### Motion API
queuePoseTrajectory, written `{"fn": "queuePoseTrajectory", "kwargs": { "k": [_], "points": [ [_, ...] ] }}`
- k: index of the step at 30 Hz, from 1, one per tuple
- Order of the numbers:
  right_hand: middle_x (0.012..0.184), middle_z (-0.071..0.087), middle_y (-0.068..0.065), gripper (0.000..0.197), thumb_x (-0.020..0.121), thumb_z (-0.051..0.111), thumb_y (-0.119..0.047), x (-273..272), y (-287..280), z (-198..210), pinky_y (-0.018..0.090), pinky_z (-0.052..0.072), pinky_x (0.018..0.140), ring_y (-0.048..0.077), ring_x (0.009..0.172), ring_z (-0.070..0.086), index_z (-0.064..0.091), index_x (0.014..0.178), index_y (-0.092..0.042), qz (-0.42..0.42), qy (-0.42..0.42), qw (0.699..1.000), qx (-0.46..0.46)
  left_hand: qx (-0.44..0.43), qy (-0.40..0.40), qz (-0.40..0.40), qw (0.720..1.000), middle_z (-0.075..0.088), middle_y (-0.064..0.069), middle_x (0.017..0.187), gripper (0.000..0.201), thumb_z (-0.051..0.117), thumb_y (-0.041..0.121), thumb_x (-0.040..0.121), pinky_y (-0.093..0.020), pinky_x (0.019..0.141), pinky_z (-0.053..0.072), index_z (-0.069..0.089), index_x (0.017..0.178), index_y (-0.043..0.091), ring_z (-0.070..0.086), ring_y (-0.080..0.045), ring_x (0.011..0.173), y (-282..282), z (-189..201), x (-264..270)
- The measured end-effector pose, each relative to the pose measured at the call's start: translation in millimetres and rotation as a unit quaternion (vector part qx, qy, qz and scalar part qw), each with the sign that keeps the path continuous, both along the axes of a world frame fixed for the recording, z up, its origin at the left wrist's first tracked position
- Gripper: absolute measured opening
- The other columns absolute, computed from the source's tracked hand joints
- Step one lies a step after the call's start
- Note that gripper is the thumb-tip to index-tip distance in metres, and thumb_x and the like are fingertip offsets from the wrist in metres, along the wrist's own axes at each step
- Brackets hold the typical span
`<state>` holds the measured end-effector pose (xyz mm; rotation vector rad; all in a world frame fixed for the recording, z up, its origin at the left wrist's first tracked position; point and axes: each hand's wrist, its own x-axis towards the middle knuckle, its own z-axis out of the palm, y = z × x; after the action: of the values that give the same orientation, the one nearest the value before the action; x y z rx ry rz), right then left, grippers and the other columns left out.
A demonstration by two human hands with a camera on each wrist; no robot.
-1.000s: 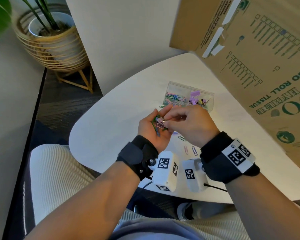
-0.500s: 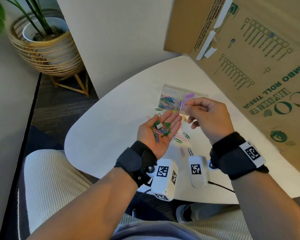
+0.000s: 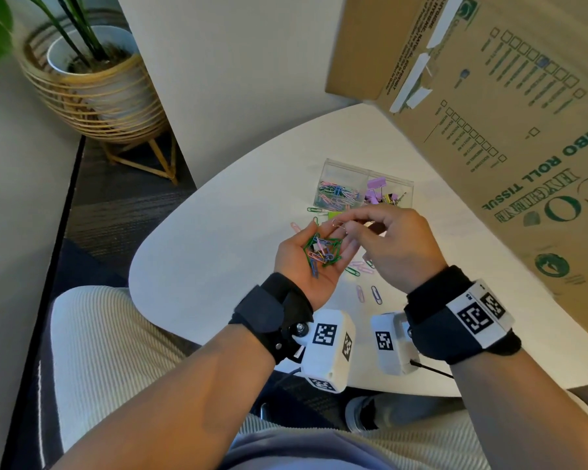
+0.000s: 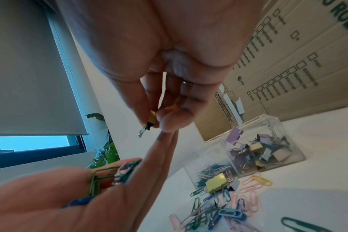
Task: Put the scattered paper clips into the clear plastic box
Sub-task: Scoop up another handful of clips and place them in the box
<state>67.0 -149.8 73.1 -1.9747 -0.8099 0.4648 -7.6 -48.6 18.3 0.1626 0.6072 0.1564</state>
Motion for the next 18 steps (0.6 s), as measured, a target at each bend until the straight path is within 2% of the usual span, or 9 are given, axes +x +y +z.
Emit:
{"fn": "queuePoseTrajectory", "kwargs": {
  "k": [3, 6, 9, 12, 14, 16, 18],
  "points": [
    [0.077, 0.069, -0.006, 0.020, 0.090, 0.064, -0.007, 15.2, -1.9, -6.7, 0.025, 0.055, 0.061, 0.006, 0.057, 0.059, 0.073, 0.091, -0.025, -0.079, 0.013, 0.996, 0.033, -0.004, -0.012, -0.005, 1.000, 0.069, -0.022, 0.106, 0.043, 0.034, 0.026, 0.102, -0.038, 0.082, 0.057, 0.062, 0.109, -0.006, 0.071, -0.031, 0.089, 0.1, -2.9, -1.1],
    [0.074, 0.066, 0.006, 0.016, 0.087, 0.067, -0.002, 42.8, -4.4, -15.7, 0.030, 0.057, 0.062, 0.015, 0.057, 0.057, 0.071, 0.090, -0.017, -0.198, 0.099, 0.971, 0.088, -0.011, -0.021, -0.010, 1.000, 0.068, -0.022, 0.110, 0.045, 0.034, 0.027, 0.102, -0.039, 0.084, 0.056, 0.064, 0.109, -0.006, 0.070, -0.032, 0.092, 1.5, -6.7, -2.2],
    [0.077, 0.073, 0.011, 0.008, 0.084, 0.071, -0.003, 70.4, -5.4, -15.6, 0.032, 0.060, 0.069, 0.022, 0.065, 0.067, 0.070, 0.090, -0.009, -0.286, 0.140, 0.942, 0.106, -0.015, -0.026, -0.018, 0.999, 0.067, -0.022, 0.113, 0.049, 0.035, 0.027, 0.101, -0.039, 0.083, 0.056, 0.070, 0.103, -0.007, 0.070, -0.032, 0.094, 1.9, -8.8, -3.1],
    [0.079, 0.075, 0.008, 0.005, 0.084, 0.071, -0.005, 94.4, -2.7, -18.4, 0.034, 0.061, 0.075, 0.026, 0.072, 0.072, 0.073, 0.084, -0.010, -0.308, 0.140, 0.937, 0.083, -0.014, -0.026, -0.021, 0.999, 0.068, -0.022, 0.111, 0.052, 0.035, 0.028, 0.101, -0.039, 0.082, 0.056, 0.073, 0.095, -0.007, 0.071, -0.032, 0.091, 1.3, -7.9, -3.0],
    [0.077, 0.075, 0.003, 0.012, 0.088, 0.068, -0.011, 105.5, 0.3, -24.5, 0.038, 0.062, 0.075, 0.026, 0.073, 0.074, 0.075, 0.080, -0.016, -0.311, 0.119, 0.942, 0.031, -0.015, -0.024, -0.019, 0.999, 0.068, -0.023, 0.110, 0.052, 0.035, 0.028, 0.101, -0.039, 0.081, 0.057, 0.073, 0.094, -0.007, 0.071, -0.033, 0.091, 0.8, -8.8, -3.0],
    [0.074, 0.071, -0.004, 0.013, 0.092, 0.063, -0.019, 108.5, -0.3, -29.2, 0.042, 0.062, 0.074, 0.027, 0.075, 0.074, 0.075, 0.087, -0.019, -0.300, 0.102, 0.948, -0.029, -0.017, -0.022, -0.020, 0.999, 0.068, -0.023, 0.111, 0.052, 0.035, 0.028, 0.101, -0.039, 0.081, 0.057, 0.073, 0.095, -0.007, 0.070, -0.033, 0.093, 0.6, -10.1, -3.1],
    [0.076, 0.068, -0.011, 0.015, 0.094, 0.059, -0.023, 104.2, -1.9, -26.8, 0.043, 0.061, 0.074, 0.023, 0.073, 0.073, 0.074, 0.094, -0.024, -0.286, 0.070, 0.954, -0.048, -0.016, -0.018, -0.020, 0.999, 0.067, -0.023, 0.112, 0.052, 0.035, 0.028, 0.102, -0.040, 0.082, 0.057, 0.072, 0.097, -0.007, 0.070, -0.034, 0.094, 2.0, -9.7, -4.4]
  ]
}}
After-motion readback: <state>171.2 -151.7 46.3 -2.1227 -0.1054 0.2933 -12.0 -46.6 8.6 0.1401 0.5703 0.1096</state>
